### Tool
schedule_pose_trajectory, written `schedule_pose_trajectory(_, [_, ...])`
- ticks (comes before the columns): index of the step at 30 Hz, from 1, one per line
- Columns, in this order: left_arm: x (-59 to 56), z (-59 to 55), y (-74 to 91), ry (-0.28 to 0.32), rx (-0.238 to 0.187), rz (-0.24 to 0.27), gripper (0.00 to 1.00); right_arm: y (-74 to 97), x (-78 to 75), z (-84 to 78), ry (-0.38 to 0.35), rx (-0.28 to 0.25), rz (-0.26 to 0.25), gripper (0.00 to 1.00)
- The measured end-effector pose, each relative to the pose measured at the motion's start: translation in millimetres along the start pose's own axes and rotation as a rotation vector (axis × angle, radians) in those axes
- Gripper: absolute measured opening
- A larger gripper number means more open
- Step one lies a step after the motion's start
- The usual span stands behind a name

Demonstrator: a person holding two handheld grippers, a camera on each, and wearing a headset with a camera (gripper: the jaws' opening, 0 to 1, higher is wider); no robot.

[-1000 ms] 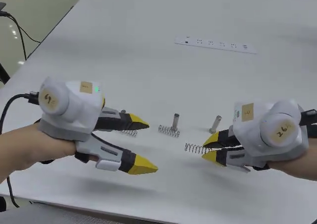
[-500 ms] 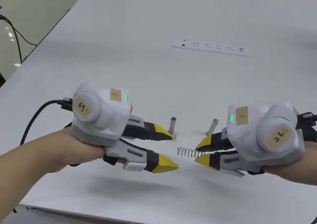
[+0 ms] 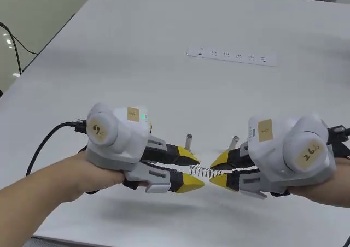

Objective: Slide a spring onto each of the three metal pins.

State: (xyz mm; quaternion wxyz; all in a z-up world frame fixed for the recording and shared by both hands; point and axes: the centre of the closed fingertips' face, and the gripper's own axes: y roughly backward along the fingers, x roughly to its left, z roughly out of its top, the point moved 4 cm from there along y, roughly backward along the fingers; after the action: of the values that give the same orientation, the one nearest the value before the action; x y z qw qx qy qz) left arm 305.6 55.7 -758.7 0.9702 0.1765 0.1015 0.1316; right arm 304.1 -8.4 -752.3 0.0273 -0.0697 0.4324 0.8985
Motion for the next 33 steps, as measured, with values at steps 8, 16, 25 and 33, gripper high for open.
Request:
schedule_pose_trajectory(8, [-2.6,2.1,-2.7,-0.021,-0.012,-0.013,0.04,2.0,1.3,-0.2,-0.002,-0.002,0.001,0.07])
schedule_pose_trajectory(16, [-7.5,0.4,-4.7,-0.046,-0.002,-0.036,0.03,2.0,4.3,-3.1,0.003,0.008,0.009,0.07])
schedule_pose_trajectory(25, [-10.3,0.4,-2.7,-0.049,0.011,-0.073,0.02,7.2,7.8,-6.8,-0.011,-0.026,0.03,0.13])
schedule_pose_trajectory(33, [-14.3,-0.8,-2.3,-0.056,0.028,-0.101,0.02,5.2,14.2,-15.9,-0.031,-0.038,0.057,0.14])
